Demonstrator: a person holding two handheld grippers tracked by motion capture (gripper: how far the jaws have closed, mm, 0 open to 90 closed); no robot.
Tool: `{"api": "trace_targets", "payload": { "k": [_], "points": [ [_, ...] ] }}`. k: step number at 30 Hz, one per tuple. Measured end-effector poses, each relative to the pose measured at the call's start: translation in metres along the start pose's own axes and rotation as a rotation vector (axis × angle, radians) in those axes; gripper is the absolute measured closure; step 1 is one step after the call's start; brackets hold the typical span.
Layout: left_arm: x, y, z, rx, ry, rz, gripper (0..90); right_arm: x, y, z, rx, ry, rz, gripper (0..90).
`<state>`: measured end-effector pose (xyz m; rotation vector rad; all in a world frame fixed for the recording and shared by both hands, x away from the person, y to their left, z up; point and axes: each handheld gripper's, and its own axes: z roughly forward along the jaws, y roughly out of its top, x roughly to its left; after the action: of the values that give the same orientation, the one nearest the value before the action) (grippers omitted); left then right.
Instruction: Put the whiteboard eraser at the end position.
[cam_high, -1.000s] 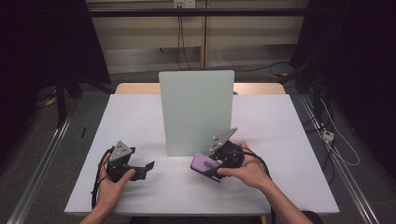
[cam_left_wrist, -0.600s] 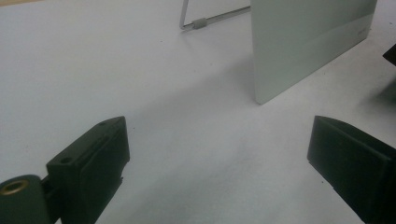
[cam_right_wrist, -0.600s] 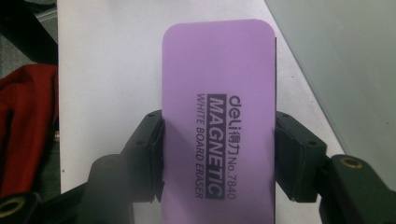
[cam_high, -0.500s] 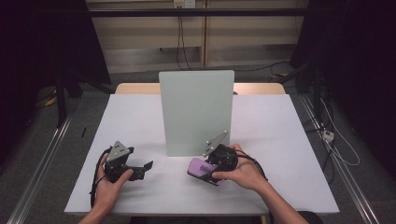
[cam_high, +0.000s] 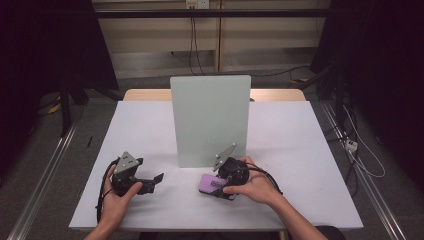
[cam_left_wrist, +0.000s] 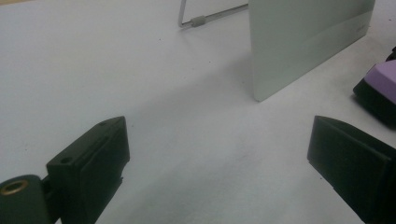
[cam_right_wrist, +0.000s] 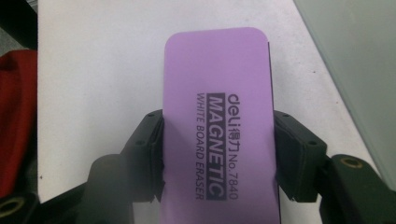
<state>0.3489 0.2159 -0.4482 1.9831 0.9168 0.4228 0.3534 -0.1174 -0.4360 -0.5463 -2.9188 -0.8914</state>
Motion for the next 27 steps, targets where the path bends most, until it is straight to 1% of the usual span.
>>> {"api": "trace_targets", "payload": {
  "k": [3, 9, 11, 15, 22, 25, 27],
  "points": [
    [0.0003, 0.0009, -0.0002, 0.0, -0.001, 0.004, 5.7, 0.0004, -0.0002, 0.0032, 0.001, -0.003, 0.003, 41.4],
    [-0.0009, 0.0006, 0.0005, 0.007, -0.002, 0.005, 5.7, -0.0005, -0.002, 0.0036, -0.012, 0.0, 0.01, 41.3],
    [-0.0005, 0.0004, 0.0004, 0.004, -0.003, 0.0, 5.7, -0.0003, -0.0022, 0.0037, -0.015, -0.002, 0.009, 41.3],
    [-0.0002, 0.0005, 0.0003, 0.003, -0.003, 0.003, 5.6, -0.0007, -0.0034, 0.0039, -0.026, -0.002, 0.011, 40.9],
    [0.0004, 0.0005, 0.0, 0.001, 0.0, 0.006, 5.7, -0.0001, -0.004, 0.0039, -0.027, -0.005, 0.02, 40.1],
    [0.0001, 0.0004, 0.0002, 0.0, -0.002, -0.001, 5.7, -0.0002, -0.004, 0.0042, -0.027, -0.013, 0.022, 36.9],
    [0.0002, 0.0005, 0.0004, 0.0, -0.002, 0.002, 5.6, -0.0007, -0.0042, 0.0046, -0.027, -0.019, 0.028, 34.2]
  ]
}}
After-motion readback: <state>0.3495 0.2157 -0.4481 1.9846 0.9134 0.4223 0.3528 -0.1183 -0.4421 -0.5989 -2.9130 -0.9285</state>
